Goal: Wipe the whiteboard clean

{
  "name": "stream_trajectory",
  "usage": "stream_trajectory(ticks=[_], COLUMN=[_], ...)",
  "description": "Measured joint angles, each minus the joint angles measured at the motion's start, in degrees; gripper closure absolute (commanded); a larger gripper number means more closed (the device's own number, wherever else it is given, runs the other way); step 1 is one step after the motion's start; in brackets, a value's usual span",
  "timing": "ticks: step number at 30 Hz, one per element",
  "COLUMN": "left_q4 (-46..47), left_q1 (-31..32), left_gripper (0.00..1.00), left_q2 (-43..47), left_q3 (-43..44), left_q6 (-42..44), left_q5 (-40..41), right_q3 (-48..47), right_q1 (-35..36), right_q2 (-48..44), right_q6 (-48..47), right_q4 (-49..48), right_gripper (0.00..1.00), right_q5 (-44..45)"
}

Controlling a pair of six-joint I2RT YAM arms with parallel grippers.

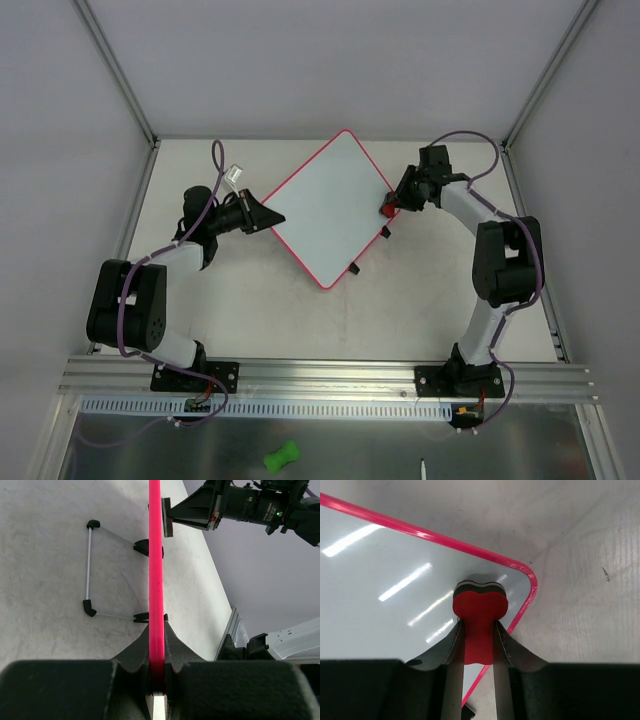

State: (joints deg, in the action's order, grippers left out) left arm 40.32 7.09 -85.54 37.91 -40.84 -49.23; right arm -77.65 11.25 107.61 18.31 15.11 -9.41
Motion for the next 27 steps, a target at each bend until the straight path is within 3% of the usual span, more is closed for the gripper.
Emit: stream_trajectory(ticks=[13, 27], left_q4=[-0.13, -4.61], left_q1=[0.04, 0.04], left_gripper=[1.00, 1.00], left_q2=[-0.70, -3.34], left_q3=[0.61, 5.42], left_q6=[0.00, 2.99], left_q5=[-0.50, -5.73], right_q3=[0.22, 22.21], right_q1=[2.10, 5.57], right_q2=[-11.93, -35.52], right_q6=[-2.21, -7.96], right_q4=[-1.73, 0.72], right_gripper=[1.00, 1.00], right_q5=[-1.95, 0.59])
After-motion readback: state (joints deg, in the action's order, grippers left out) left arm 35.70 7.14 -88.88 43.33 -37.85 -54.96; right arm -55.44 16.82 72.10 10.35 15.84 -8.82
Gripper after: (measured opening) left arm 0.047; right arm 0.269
